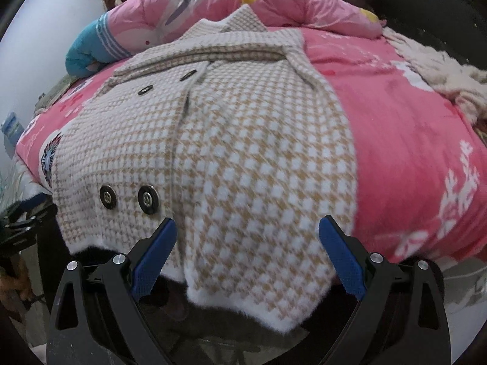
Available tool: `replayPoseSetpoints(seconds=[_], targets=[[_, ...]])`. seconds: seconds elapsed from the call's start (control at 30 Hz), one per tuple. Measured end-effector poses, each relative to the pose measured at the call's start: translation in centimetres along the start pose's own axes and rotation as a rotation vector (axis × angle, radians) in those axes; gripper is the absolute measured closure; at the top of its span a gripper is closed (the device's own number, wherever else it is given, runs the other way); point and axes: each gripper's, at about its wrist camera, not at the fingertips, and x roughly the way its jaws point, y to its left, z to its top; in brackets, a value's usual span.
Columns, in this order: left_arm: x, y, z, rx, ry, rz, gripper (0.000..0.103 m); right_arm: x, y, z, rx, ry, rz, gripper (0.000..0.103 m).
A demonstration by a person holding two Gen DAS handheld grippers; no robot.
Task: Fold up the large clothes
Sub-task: 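Grasp the coat's hem with both tools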
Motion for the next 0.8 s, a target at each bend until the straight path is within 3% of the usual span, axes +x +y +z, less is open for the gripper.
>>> replayPoseSetpoints(seconds=[0.1, 0.33, 0.6, 0.8], targets=[[1.1, 1.0, -0.2, -0.044, 0.017, -0.027, 0.041, -0.1, -0.3, -0.8, 0.006, 0.007, -0.008, 0.013], [2.9, 2.7, 0.5, -0.131, 0.042, -0.096, 0.046, -0.4, 0.4, -2.1, -0.008, 0.023, -0.027, 0.013], [3.5, 1.6, -0.2, -0.124, 0.089, -0.135, 0.053, -0.9, -0.4, -2.0, -0.006, 0.036, -0.009, 0.013], [3.4, 0.2, -0.9, -0.088, 0.111, -0.137, 0.053, -1.3, -1.8, -3.6, 0.014, 0.102, 0.007, 0.013]])
